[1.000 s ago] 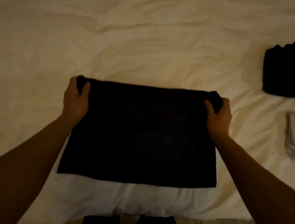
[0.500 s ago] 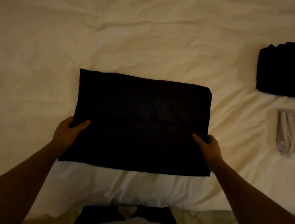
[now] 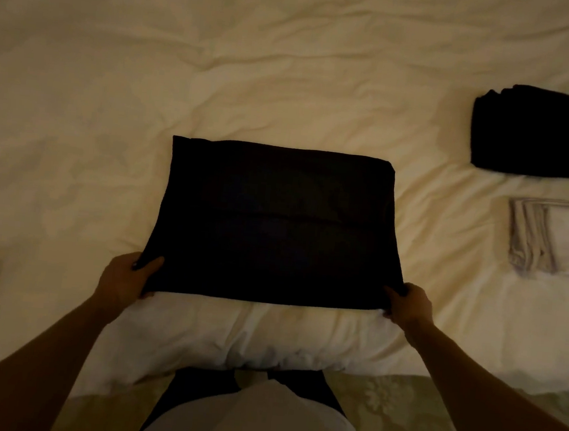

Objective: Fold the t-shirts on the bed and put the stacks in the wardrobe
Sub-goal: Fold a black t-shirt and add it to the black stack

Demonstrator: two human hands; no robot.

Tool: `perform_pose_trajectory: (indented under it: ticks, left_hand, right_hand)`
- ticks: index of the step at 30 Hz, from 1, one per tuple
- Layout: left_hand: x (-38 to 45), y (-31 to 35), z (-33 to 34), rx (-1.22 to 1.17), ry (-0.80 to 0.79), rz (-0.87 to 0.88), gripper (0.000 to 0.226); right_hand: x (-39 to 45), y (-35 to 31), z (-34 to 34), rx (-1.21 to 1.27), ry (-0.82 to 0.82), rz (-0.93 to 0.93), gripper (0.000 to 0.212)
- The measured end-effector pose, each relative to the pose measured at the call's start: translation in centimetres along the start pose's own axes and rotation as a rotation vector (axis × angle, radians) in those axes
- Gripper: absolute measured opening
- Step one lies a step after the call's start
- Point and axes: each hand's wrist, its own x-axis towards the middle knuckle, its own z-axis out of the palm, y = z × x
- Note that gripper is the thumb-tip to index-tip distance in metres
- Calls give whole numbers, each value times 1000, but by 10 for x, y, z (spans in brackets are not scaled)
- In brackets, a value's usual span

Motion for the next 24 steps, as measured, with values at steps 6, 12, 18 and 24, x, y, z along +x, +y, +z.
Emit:
perform_pose_trajectory:
  ticks: [6, 12, 18, 24]
  left_hand:
    - [9, -15, -19, 258, -134, -140, 34]
    - [32, 38, -12, 250, 24, 29, 50]
    - [84, 107, 2, -8, 13, 0, 68]
    - [122, 168, 12, 145, 21, 128, 74]
  right_hand:
    - [4, -6, -6, -225, 3, -17, 51]
    - [37, -72, -11, -74, 39, -177, 68]
    - [77, -158, -20, -22, 10, -253, 79]
    - [107, -198, -30, -473, -25, -429, 84]
